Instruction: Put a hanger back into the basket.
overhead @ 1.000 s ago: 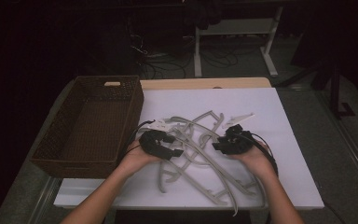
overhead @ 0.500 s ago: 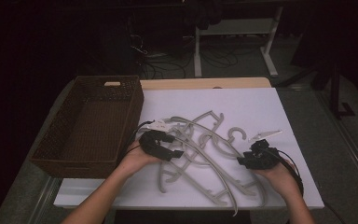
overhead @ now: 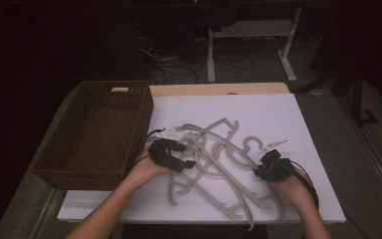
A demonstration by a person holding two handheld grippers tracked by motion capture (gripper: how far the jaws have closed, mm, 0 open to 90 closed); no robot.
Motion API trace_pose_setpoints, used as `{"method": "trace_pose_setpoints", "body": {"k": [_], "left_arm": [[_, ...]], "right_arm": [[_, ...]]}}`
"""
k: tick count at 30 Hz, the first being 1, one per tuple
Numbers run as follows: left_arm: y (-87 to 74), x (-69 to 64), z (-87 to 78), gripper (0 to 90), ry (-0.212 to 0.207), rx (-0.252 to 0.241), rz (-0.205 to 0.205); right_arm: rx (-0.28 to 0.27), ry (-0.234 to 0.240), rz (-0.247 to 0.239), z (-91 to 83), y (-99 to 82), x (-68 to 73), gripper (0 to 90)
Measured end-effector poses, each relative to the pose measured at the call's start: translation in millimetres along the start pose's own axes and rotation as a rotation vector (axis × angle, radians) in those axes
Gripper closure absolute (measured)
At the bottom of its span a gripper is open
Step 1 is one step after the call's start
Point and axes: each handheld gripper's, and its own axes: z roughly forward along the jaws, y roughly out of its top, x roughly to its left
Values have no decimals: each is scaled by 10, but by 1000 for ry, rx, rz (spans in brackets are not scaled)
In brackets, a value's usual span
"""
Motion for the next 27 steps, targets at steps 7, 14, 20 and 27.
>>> {"method": "trace_pose_setpoints", "body": {"k": [7,14,20,27], "left_arm": [[3,1,-6,237,2,-6,-2],[57,5,-19,238,3,-22,5],[206,1,-95,240,15,-53,28],[516,2,-236,249,40,-98,73]], "right_arm": [[8,0,4,-1,15,-21,811],[-17,28,13,-35,40,-110,813],[-86,43,12,-156,91,-211,815],[-118,70,-57,-255,221,-163,815]]}}
